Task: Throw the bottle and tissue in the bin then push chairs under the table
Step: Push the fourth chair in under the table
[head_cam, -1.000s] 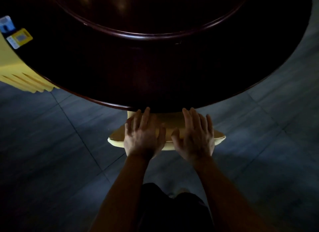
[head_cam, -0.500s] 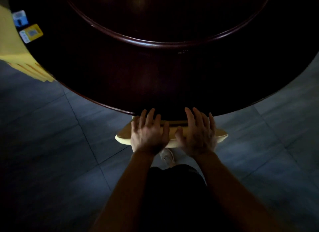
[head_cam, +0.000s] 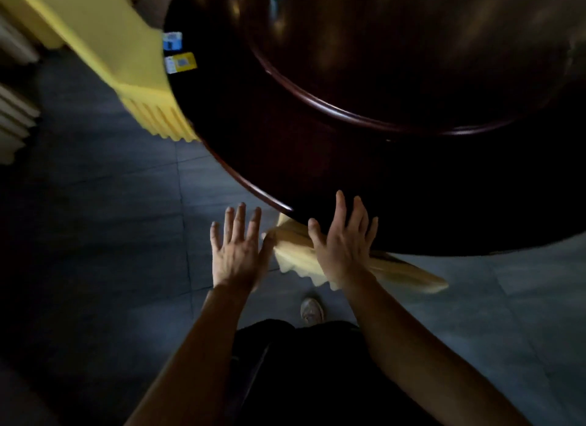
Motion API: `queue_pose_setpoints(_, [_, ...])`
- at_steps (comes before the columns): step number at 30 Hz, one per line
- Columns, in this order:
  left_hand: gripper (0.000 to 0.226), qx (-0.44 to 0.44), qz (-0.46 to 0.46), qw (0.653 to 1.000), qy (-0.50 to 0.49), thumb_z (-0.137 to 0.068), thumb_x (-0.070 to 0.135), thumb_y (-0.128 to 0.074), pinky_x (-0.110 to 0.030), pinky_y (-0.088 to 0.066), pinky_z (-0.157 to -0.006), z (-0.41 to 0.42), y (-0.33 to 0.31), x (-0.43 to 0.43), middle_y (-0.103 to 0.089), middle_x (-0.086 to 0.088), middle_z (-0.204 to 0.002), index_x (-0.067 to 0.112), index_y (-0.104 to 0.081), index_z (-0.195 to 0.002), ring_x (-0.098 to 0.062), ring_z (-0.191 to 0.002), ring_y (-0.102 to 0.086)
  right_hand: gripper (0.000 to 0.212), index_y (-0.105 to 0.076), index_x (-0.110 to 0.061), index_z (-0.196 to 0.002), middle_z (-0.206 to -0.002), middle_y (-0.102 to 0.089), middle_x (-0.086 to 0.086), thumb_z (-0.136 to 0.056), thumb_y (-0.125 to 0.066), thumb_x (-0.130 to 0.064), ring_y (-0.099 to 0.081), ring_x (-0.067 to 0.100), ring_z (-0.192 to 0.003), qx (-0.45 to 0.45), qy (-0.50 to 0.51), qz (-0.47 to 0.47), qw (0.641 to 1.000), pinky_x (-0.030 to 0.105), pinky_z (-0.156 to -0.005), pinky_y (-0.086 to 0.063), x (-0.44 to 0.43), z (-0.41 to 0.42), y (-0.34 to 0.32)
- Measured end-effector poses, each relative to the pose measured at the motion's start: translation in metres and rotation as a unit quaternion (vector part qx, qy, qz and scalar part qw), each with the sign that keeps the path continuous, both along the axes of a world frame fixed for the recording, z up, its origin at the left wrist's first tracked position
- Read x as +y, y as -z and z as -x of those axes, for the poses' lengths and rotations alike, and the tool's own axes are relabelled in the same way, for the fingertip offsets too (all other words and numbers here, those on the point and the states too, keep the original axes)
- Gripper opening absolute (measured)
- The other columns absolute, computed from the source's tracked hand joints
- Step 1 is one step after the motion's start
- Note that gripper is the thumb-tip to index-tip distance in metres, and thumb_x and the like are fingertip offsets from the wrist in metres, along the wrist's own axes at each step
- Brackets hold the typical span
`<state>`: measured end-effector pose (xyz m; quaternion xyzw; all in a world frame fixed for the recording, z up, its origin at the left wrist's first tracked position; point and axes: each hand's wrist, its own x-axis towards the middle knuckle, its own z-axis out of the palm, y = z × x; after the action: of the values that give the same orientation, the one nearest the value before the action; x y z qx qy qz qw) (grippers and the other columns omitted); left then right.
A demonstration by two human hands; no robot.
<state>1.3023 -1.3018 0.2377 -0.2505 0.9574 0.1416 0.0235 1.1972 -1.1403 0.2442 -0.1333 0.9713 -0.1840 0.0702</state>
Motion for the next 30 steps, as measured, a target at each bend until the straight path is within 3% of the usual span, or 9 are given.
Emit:
queue_pose_setpoints(5, [0.075,0.004,0.029,0.996,-0.084,-0.095,0.064,-0.011,-0.058,-0.001,-0.123,-0.075,-0.012,-0.074,-0.001,-0.007,-0.17,0.027,-0.011,-0.16,-0.03,-0.157,0.003,0.075,-0.035,-0.015,-0.156,-0.159,-0.03,0.03,-0.096,-0.044,-0.06,-0.034,0.047,-0.144,0.069,-0.073,0.015,0.995,0.068,-0.118,-0.024,-0.091,-0.046,-0.006])
queue_pose_setpoints(9, [0.07,0.019,0.054,0.985,-0.163,-0.098,0.06,-0.028,-0.064,-0.008,-0.12,-0.142,-0.01,-0.138,-0.007,-0.009,-0.17,0.025,-0.02,-0.159,-0.033,-0.156,-0.004,0.074,-0.038,-0.014,-0.155,-0.16,-0.031,0.031,-0.097,-0.044,-0.059,-0.034,0.051,-0.142,0.095,-0.142,0.019,0.985,0.067,-0.116,-0.027,-0.166,-0.094,-0.005])
queue_pose_setpoints(13, [0.071,0.007,0.074,0.977,-0.2,-0.1,0.06,-0.031,-0.065,-0.007,-0.119,-0.211,-0.013,-0.198,-0.005,-0.009,-0.17,0.025,-0.019,-0.159,-0.034,-0.156,-0.002,0.073,-0.043,-0.014,-0.153,-0.159,-0.036,0.029,-0.096,-0.052,-0.056,-0.041,0.055,-0.136,0.119,-0.211,0.038,0.969,0.066,-0.111,-0.033,-0.243,-0.153,-0.008])
queue_pose_setpoints(20, [0.072,-0.011,0.086,0.966,-0.243,-0.1,0.061,-0.033,-0.066,-0.007,-0.119,-0.305,-0.02,-0.29,-0.004,-0.01,-0.17,0.025,-0.017,-0.16,-0.035,-0.156,-0.001,0.072,-0.04,-0.018,-0.156,-0.166,-0.024,0.023,-0.092,-0.055,-0.048,-0.038,0.053,-0.139,0.133,-0.318,-0.004,0.939,0.067,-0.113,-0.029,-0.334,-0.236,-0.012])
queue_pose_setpoints(30, [0.072,-0.043,0.057,0.952,-0.297,-0.099,0.058,-0.036,-0.068,-0.011,-0.118,-0.349,-0.004,-0.36,-0.01,-0.013,-0.169,0.024,-0.019,-0.159,-0.037,-0.155,-0.005,0.085,-0.03,-0.022,-0.16,-0.167,-0.021,0.023,-0.085,-0.062,-0.047,-0.037,0.052,-0.141,0.112,-0.398,-0.031,0.91,0.068,-0.113,-0.028,-0.44,-0.267,0.003])
